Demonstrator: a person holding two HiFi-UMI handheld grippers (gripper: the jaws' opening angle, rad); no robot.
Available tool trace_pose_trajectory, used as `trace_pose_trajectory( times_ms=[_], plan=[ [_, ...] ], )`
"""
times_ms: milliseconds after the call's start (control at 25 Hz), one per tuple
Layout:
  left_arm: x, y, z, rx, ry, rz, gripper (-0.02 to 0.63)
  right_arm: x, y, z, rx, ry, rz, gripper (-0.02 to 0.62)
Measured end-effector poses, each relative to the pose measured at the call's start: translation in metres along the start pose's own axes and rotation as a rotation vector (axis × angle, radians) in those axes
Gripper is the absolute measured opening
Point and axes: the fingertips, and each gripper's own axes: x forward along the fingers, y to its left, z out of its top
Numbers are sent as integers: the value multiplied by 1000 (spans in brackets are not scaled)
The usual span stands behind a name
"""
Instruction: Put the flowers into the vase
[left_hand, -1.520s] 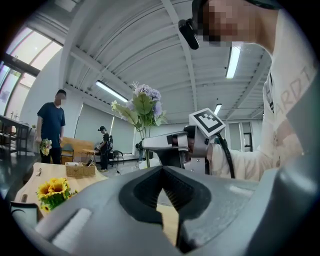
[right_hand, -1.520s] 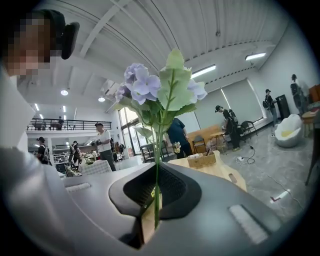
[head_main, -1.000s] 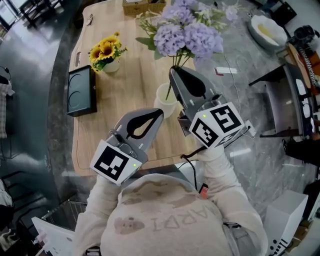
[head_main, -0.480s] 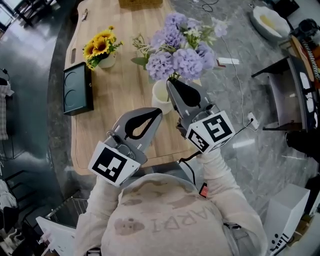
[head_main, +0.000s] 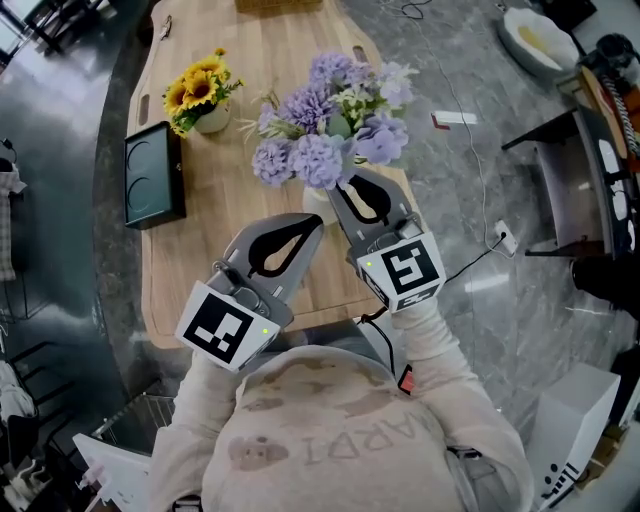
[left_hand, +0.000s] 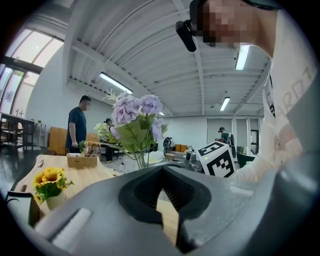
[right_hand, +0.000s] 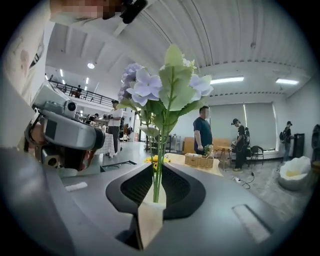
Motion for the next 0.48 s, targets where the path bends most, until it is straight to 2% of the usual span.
trace_pose_trajectory(
  times_ms=[480],
  plan=[
    [-10,-6,0,2,-10,-12,0,-11,12,-19,-90,265,-68,154]
  ],
)
